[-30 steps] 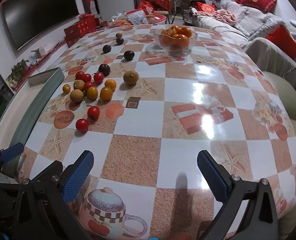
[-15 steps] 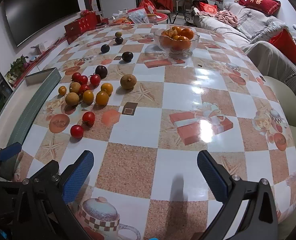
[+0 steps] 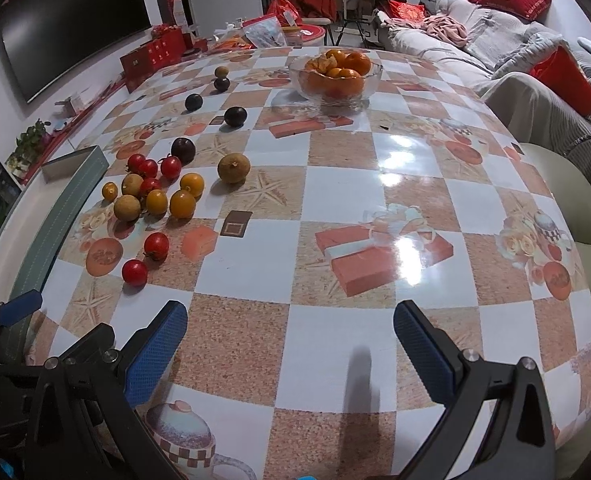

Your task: Organize fruits

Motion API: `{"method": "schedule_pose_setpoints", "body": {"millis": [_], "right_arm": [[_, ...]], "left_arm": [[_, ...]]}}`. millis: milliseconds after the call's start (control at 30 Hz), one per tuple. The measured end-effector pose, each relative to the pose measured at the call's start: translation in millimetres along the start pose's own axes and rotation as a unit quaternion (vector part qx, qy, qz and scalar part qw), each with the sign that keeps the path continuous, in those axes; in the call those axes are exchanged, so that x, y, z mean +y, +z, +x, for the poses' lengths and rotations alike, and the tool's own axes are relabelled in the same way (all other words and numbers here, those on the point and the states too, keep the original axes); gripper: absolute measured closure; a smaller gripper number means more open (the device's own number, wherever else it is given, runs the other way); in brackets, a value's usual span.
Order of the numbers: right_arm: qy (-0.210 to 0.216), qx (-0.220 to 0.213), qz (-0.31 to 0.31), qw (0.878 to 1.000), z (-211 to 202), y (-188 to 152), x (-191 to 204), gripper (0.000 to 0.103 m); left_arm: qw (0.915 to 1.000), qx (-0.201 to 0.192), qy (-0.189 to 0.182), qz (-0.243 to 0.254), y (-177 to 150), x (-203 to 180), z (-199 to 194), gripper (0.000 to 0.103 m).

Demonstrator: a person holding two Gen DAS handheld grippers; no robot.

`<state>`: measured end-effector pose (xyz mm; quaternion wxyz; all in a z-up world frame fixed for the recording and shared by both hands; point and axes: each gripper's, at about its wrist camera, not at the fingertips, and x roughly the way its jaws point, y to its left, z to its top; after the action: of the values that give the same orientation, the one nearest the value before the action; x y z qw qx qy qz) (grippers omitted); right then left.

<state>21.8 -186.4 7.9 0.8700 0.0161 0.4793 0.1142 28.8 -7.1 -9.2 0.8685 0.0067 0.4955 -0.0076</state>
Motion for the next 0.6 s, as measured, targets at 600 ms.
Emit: {"method": "schedule_pose_setpoints", "body": {"millis": [600], "right_arm": [[0.001, 0.004, -0.003, 1.0, 6.4, 4.3, -3.7, 0.0]], "left_arm": [[1.0, 0.006, -0.006, -0.002, 8.0, -7.8, 4.3, 0.0]]}}
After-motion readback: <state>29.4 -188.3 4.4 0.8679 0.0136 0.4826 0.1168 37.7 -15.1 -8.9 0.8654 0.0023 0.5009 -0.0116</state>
